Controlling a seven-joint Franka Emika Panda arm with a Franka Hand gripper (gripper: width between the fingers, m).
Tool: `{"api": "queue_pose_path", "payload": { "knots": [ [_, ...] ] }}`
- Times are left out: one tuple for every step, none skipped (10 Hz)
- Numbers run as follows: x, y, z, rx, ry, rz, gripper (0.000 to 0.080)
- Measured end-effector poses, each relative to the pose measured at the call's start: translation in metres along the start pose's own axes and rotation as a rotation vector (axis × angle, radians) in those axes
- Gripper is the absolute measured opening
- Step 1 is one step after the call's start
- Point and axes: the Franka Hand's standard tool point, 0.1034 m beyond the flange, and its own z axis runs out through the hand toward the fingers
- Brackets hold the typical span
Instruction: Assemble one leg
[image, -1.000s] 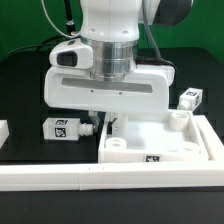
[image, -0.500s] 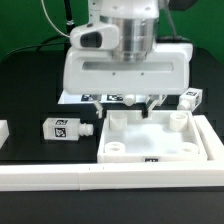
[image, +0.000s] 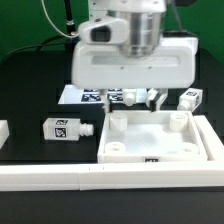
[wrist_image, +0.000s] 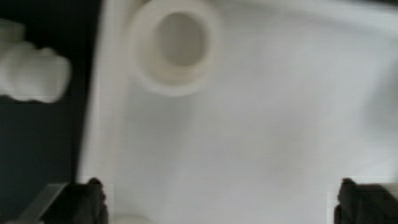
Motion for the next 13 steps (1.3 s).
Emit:
{"api": "queue_pose_path", "payload": {
  "knots": [
    [-0.01, -0.023, -0.013, 0.016, 0.0, -0.037, 0.0649],
    [-0.013, -0.041, -0.026, 0.027, 0.008, -0.071, 0.0649],
    [-0.012, -0.05, -0.03, 0.028, 0.016, -0.131, 0.0649],
    [-0.014, -0.047, -0.028, 0.026, 0.012, -0.193, 0.0649],
    [-0.014, -0.046, -0.028, 0.024, 0.013, -0.261, 0.0649],
    [-0.014, -0.046, -0.028, 0.023, 0.013, -0.316, 0.0649],
    [-0.014, -0.049, -0.027, 0.021, 0.018, -0.291, 0.0649],
    [-0.019, -0.075, -0.025, 0.006, 0.071, -0.263, 0.0649],
    [-0.031, -0.099, -0.022, 0.02, 0.054, -0.186, 0.0649],
    [-0.026, -0.105, -0.025, 0.031, 0.059, -0.122, 0.0649],
    [-0.023, -0.096, -0.025, 0.039, 0.064, -0.086, 0.0649],
    [-0.024, -0.094, -0.024, 0.039, 0.062, -0.082, 0.0649],
    [-0.024, -0.095, -0.025, 0.039, 0.062, -0.084, 0.0649]
  ]
}}
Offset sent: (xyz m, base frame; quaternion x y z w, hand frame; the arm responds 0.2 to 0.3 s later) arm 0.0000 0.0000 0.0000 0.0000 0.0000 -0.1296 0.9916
